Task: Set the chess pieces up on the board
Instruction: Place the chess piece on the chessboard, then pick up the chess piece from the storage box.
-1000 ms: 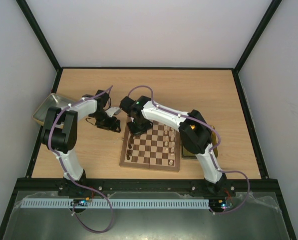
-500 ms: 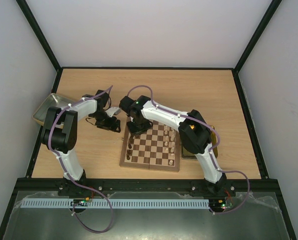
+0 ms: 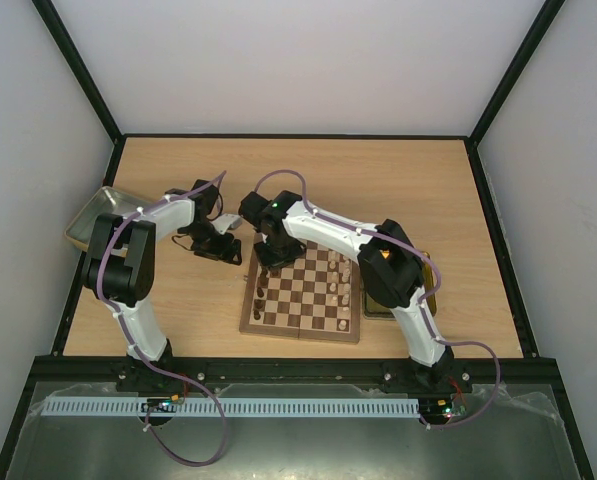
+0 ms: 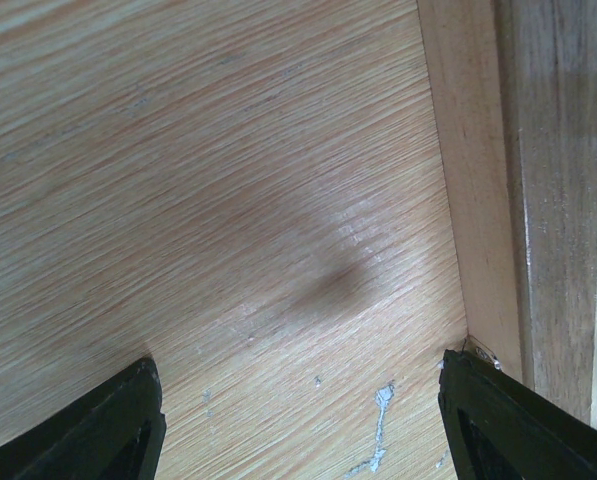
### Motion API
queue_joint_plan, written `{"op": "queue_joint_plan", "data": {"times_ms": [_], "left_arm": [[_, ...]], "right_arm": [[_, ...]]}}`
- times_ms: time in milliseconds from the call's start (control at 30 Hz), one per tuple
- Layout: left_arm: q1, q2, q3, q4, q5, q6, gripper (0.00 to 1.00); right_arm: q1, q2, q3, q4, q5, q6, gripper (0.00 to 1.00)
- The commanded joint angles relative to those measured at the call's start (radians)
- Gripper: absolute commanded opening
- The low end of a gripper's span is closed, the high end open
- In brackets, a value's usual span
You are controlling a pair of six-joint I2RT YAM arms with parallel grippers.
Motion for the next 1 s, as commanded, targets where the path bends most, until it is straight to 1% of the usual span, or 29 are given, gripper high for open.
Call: {"op": "queue_joint_plan", "data": {"times_ms": [0, 200, 300, 433, 567, 667, 800, 967], "left_arm": [[-0.008, 0.064, -0.020, 0.026, -0.047, 0.003, 0.76], [-0.010, 0.052, -0.021, 0.025, -0.050, 0.001, 0.76], [-0.011, 0.043, -0.029, 0.029, -0.056, 0.001, 0.76], [-0.011, 0.038, -0.024, 0.028, -0.073, 0.001, 0.76], [-0.008, 0.009, -0.033, 0.034, -0.108, 0.002, 0.77], [0.002, -0.026, -0.051, 0.043, -0.129, 0.013, 0.77], [0.058, -0.072, -0.044, 0.034, -0.128, 0.021, 0.77], [0.167, -0.126, -0.013, -0.004, -0.105, 0.061, 0.77]], "right_arm": [[0.004, -0.058, 0.021, -0.042, 0.050, 0.006, 0.20], [-0.012, -0.152, 0.016, -0.054, 0.094, 0.021, 0.20], [-0.039, -0.222, -0.030, -0.050, 0.112, 0.036, 0.20], [-0.100, -0.376, -0.225, 0.016, 0.114, 0.081, 0.20], [-0.179, -0.562, -0.502, 0.087, 0.129, 0.148, 0.20], [-0.244, -0.686, -0.635, 0.114, 0.135, 0.174, 0.21], [-0.322, -0.814, -0.741, 0.131, 0.126, 0.207, 0.23], [-0.354, -0.906, -0.812, 0.145, 0.115, 0.210, 0.23]]}}
